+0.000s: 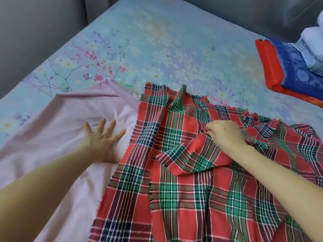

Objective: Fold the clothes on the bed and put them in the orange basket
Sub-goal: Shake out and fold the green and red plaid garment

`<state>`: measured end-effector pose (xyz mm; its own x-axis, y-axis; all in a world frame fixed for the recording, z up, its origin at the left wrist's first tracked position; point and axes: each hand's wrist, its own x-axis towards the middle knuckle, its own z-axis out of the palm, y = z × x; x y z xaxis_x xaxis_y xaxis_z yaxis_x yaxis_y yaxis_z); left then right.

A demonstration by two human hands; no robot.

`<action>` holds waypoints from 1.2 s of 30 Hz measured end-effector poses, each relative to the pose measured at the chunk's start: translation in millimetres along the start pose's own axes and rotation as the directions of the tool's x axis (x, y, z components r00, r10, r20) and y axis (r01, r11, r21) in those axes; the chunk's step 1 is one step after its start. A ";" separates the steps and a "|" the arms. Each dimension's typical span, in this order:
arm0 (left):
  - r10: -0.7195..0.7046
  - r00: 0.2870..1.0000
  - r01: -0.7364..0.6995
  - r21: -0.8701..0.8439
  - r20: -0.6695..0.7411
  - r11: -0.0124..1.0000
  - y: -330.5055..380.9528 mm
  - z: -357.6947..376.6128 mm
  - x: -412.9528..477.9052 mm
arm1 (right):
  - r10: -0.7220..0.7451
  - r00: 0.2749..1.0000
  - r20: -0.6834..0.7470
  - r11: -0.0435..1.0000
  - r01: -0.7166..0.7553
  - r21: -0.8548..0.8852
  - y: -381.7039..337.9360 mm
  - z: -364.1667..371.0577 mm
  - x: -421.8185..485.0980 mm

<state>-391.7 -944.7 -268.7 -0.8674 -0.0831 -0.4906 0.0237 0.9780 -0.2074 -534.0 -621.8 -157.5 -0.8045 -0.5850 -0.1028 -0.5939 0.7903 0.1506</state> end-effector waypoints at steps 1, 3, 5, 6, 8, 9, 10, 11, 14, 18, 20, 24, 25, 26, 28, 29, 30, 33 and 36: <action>0.031 0.999 -0.031 0.013 -0.034 0.999 -2.9 2.4 0.3 | -0.029 0.993 -0.117 0.995 0.041 0.096 -5.2 -13.6 8.1; 0.095 0.989 -0.094 0.015 -0.113 0.995 -9.2 14.6 5.4 | -0.091 0.918 -0.386 0.951 0.194 0.239 -22.6 -44.7 40.9; 0.124 0.959 -0.144 -0.061 -0.255 0.988 -14.9 24.7 10.5 | -0.048 0.891 -0.452 0.889 0.245 0.388 -43.3 -68.2 87.0; 0.125 0.954 -0.153 -0.084 -0.273 0.985 -16.7 27.2 9.3 | -0.017 0.904 -0.428 0.869 0.225 0.441 -50.4 -72.0 112.6; 0.120 0.948 -0.168 -0.146 -0.294 0.975 -22.4 32.0 7.0 | 0.035 0.938 -0.346 0.871 0.141 0.471 -62.1 -68.6 163.2; 0.121 0.940 -0.175 -0.144 -0.320 0.974 -21.9 35.2 6.7 | 0.049 0.951 -0.307 0.880 0.104 0.463 -67.2 -61.2 179.9; 0.121 0.925 -0.185 -0.149 -0.359 0.971 -19.9 39.3 6.9 | 0.034 0.958 -0.284 0.886 0.102 0.452 -73.7 -51.8 192.3; 0.112 0.903 -0.192 -0.158 -0.415 0.969 -17.8 41.6 6.2 | -0.004 0.963 -0.270 0.890 0.126 0.439 -82.4 -41.6 202.0; 0.114 0.855 -0.222 -0.158 -0.505 0.962 -17.3 52.7 12.1 | -0.074 0.974 -0.216 0.901 0.158 0.404 -104.5 -8.8 232.2; 0.106 0.826 -0.248 -0.187 -0.554 0.951 -18.4 54.8 15.5 | -0.017 1.000 -0.003 0.951 0.017 0.309 -105.2 31.4 258.5; 0.102 0.827 -0.246 -0.192 -0.553 0.950 -19.7 56.9 15.6 | -0.020 0.995 0.097 0.966 -0.006 0.257 -112.5 47.5 260.8; 0.106 0.814 -0.244 -0.171 -0.571 0.955 -20.3 60.1 15.9 | -0.067 0.998 -0.015 0.984 0.068 0.163 -119.4 46.2 249.3; 0.105 0.814 -0.239 -0.165 -0.571 0.957 -19.6 59.4 15.8 | -0.074 0.994 -0.086 0.985 0.086 0.147 -117.9 40.7 244.0; 0.106 0.822 -0.233 -0.162 -0.560 0.959 -18.3 58.3 13.3 | -0.072 0.984 -0.163 0.984 0.097 0.148 -116.1 33.7 235.3; 0.098 0.828 -0.207 -0.138 -0.553 0.968 -20.5 58.6 14.4 | -0.078 0.948 -0.310 0.974 0.139 0.180 -112.4 15.9 217.2; 0.097 0.828 -0.196 -0.124 -0.552 0.973 -21.8 58.8 15.0 | -0.088 0.928 -0.361 0.967 0.167 0.193 -109.0 5.7 204.5; 0.103 0.831 -0.193 -0.109 -0.547 0.975 -22.6 58.8 15.3 | -0.100 0.914 -0.392 0.959 0.195 0.208 -106.2 -4.5 190.8; 0.081 0.862 -0.163 -0.124 -0.500 0.979 -16.7 55.7 13.8 | -0.132 0.866 -0.481 0.934 0.272 0.232 -92.2 -27.3 134.8; 0.055 0.884 -0.093 -0.060 -0.464 0.994 -9.2 50.1 6.7 | -0.177 0.855 -0.487 0.936 0.300 0.186 -84.7 -37.3 59.3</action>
<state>-372.9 -963.8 -312.4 -0.9962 0.0688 -0.0528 0.0742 0.9912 -0.1094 -531.1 -730.2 -139.7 -0.5794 -0.7290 0.3644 -0.7983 0.5979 -0.0732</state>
